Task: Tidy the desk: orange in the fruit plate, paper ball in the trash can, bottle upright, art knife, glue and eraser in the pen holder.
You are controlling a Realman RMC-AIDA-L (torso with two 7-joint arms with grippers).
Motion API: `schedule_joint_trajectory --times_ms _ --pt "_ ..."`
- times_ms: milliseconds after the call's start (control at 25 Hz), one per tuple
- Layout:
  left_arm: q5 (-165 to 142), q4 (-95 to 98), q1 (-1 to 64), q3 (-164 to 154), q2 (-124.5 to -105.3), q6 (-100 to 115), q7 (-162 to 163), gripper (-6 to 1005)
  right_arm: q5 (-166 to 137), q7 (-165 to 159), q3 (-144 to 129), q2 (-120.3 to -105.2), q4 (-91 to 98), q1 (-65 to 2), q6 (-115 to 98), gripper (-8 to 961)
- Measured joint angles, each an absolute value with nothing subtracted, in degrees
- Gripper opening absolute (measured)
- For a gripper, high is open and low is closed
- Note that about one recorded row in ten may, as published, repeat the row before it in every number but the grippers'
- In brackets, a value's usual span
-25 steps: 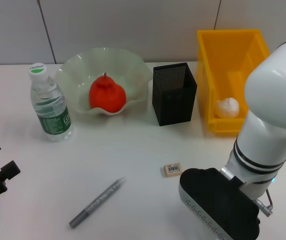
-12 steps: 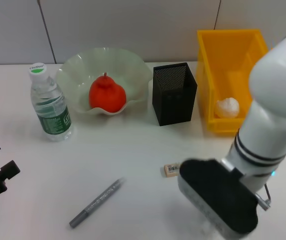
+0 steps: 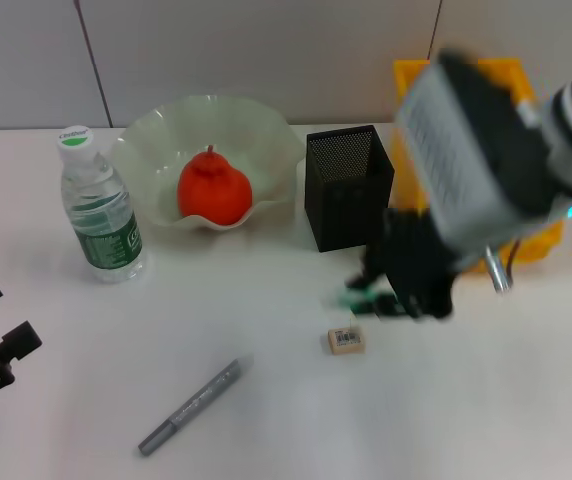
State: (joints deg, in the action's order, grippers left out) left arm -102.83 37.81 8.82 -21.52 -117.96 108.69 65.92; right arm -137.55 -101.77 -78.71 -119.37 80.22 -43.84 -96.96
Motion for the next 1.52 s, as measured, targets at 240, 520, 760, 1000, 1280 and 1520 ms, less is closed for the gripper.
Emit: schedule_joint_trajectory --times_ms 240,520,760,1000,1280,1520 --pt "-103.10 38.00 9.99 -21.74 -117.55 109.35 65.45 819 -123.79 -103.14 -69.38 -119.33 76.75 -41.55 -86.60 169" --pt "-103.52 40.14 11.77 -22.19 -117.28 110.66 67.42 819 -113.72 -99.03 -68.56 -119.23 66.54 -40.60 -69.85 168" --pt "-103.54 40.72 12.64 -23.01 -117.22 110.89 69.29 819 -105.74 -92.60 -68.47 -119.18 57.36 -42.06 -60.57 168" --pt "-103.54 40.72 12.82 -23.03 -117.16 110.87 69.90 819 -105.57 -92.29 -68.44 -119.11 55.08 -42.27 -56.37 169" --pt "-103.53 40.74 12.96 -23.11 -117.08 110.77 70.38 819 -103.16 -88.77 -65.70 -119.09 51.50 -41.72 -54.96 169" --pt "-103.53 40.78 13.01 -23.15 -117.06 110.81 70.48 819 -99.46 -83.69 -63.85 -119.09 46.23 -42.39 -54.19 168"
